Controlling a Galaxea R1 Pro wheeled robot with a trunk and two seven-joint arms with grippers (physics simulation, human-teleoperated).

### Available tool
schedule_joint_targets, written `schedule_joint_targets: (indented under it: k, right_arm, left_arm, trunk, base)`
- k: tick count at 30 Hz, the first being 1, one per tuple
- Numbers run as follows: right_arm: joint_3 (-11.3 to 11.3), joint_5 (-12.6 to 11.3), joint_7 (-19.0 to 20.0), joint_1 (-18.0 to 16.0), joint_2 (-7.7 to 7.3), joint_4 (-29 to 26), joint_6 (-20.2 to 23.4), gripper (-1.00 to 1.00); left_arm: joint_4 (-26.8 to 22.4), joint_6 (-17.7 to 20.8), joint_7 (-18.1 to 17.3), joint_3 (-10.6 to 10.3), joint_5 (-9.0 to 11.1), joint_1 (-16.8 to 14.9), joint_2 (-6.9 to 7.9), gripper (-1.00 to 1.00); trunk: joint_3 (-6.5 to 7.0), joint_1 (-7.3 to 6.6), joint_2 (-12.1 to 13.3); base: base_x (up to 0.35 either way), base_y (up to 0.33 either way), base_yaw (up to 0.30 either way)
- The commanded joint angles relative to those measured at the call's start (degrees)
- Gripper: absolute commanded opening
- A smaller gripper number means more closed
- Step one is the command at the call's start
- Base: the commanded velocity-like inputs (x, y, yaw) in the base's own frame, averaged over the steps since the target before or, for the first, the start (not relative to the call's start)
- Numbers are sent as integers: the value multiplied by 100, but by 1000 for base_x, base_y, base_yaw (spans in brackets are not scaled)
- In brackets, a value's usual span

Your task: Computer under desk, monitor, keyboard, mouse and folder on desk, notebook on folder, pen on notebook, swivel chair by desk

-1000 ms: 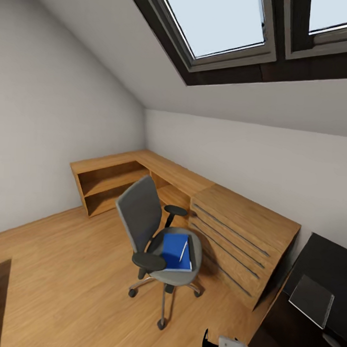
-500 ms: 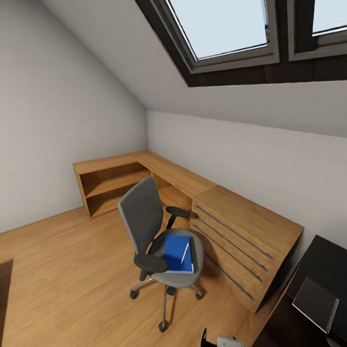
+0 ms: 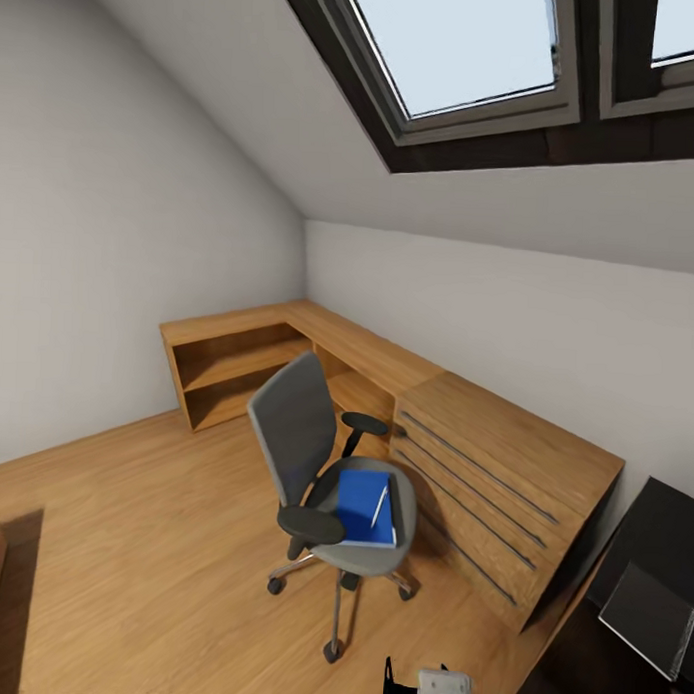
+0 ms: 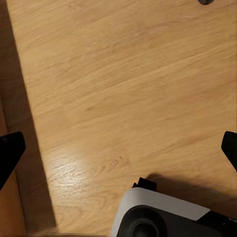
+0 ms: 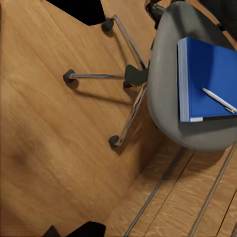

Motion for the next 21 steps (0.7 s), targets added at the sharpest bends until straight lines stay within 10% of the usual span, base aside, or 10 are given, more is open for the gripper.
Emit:
schedule_joint_targets:
  k: [1, 21]
  right_arm:
    - [48, -20, -37, -5, -3, 0, -7, 100]
    - [22, -23, -22, -5, -17, -4, -17, 100]
  left_arm:
    - [3, -10, 47, -48, 10, -5, -1, 100]
    - [3, -14, 53, -42, 10, -5, -1, 100]
  trunk:
    - [-10, 2, -8]
    - [-10, 2, -8]
  base:
    - [10, 0, 244]
    - [184, 0, 204]
